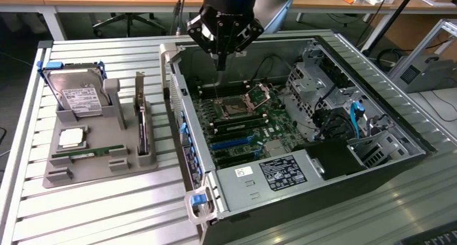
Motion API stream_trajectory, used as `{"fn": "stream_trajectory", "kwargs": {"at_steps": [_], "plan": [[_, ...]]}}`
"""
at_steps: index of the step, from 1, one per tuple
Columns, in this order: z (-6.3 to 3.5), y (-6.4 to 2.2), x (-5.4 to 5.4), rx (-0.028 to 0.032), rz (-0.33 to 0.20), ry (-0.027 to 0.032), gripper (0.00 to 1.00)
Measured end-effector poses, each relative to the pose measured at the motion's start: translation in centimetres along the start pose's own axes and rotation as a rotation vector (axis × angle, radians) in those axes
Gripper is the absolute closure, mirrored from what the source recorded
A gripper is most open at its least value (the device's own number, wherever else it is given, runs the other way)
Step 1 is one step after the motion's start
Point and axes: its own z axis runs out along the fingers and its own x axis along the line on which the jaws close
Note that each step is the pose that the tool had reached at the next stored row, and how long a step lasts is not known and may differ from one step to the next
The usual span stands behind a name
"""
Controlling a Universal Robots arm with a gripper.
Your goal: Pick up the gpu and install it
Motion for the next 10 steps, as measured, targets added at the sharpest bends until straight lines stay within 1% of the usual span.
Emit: {"fn": "stream_trajectory", "kwargs": {"at_steps": [10], "plan": [[-0.01,-0.03,0.36,0.0,0.0,0.0,0.89]]}}
